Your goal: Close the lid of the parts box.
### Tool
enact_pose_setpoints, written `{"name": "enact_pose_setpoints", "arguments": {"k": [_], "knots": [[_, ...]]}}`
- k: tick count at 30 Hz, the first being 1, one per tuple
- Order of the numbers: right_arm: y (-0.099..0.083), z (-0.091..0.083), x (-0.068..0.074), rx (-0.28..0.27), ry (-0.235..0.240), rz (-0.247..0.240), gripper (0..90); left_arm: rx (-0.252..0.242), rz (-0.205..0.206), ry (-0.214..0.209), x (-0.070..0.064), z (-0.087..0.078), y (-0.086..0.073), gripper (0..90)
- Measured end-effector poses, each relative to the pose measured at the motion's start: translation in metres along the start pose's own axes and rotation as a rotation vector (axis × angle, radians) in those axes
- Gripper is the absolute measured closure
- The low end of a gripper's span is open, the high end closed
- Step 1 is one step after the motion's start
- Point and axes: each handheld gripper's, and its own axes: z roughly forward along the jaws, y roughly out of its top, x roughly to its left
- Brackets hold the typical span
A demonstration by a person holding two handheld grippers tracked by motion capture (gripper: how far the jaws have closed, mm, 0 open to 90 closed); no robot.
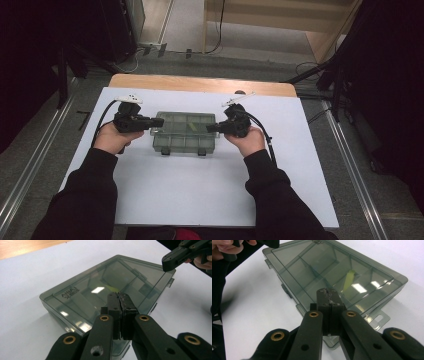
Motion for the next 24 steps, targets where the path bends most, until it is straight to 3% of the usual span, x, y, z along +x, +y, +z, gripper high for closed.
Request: {"name": "enact_pose_setpoints", "arguments": {"k": [24], "knots": [[-0.017, 0.007, 0.004, 0.010, -0.009, -0.001, 90.0, 0.024, 0.015, -0.017, -0.010, 0.007, -0.019, 88.6]]}}
